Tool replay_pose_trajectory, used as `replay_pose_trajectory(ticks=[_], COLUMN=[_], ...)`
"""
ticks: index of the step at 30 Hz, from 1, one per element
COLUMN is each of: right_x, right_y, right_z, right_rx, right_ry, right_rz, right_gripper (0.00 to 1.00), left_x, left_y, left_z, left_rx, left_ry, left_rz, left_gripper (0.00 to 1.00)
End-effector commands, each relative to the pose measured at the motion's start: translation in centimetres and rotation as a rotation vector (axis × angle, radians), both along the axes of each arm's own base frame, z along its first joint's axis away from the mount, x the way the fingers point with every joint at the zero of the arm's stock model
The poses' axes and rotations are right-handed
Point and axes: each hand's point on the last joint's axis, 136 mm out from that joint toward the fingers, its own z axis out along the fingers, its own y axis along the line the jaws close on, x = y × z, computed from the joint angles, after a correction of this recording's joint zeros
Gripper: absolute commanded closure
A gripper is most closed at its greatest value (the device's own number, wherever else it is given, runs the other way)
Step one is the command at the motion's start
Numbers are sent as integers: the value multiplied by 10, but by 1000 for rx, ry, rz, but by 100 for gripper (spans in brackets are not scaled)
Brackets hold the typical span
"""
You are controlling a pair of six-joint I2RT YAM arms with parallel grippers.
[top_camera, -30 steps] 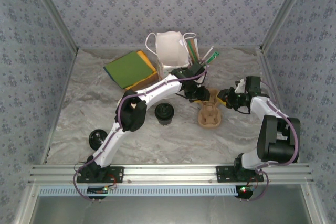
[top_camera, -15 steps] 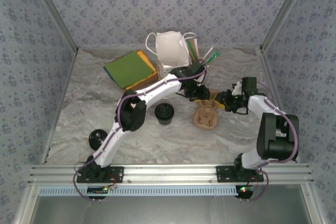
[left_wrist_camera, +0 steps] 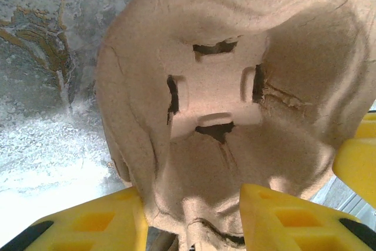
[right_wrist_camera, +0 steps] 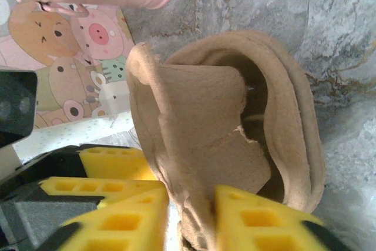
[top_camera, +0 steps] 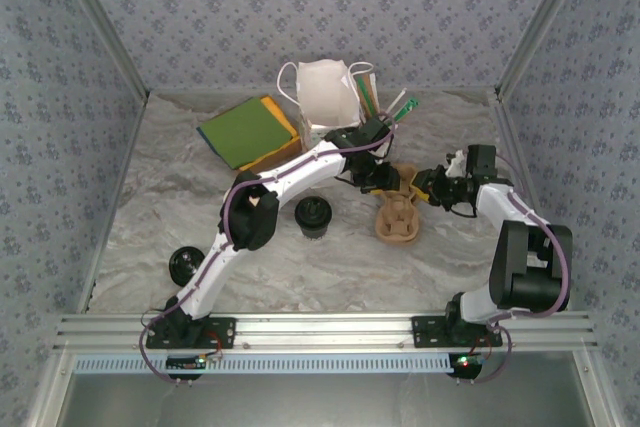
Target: Pack the takeout coffee
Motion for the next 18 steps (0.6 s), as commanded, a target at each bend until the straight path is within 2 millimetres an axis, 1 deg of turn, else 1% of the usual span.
replay_pose_trajectory(ticks=[1, 7, 11, 13, 15, 16, 18], right_x=[-10, -12, -13, -12, -12, -12, -12], right_y=[6, 3, 2, 2, 2, 2, 1], right_z=[-12, -20, -24, -24, -22, -21, -18], right_rx=[6, -36, -62, -59, -56, -51, -40], right_ry=[55, 74, 81, 81, 77, 77, 73], right_rz=[30, 35, 40, 41, 40, 37, 34], right_gripper=[67, 66, 72, 79, 81, 84, 85], left_x=[-6, -7, -6, -5, -5, -5, -5], left_y=[-13, -13, -13, -12, -11, -11, -9], left_z=[12, 12, 15, 17, 19, 21, 24], left_rx=[-47, -46, -49, -49, -47, -46, -44], left_ry=[-7, -7, -13, -19, -24, -27, -34], left_rz=[-38, -40, -38, -37, -36, -35, -33], left_gripper=[56, 56, 56, 56, 56, 56, 56])
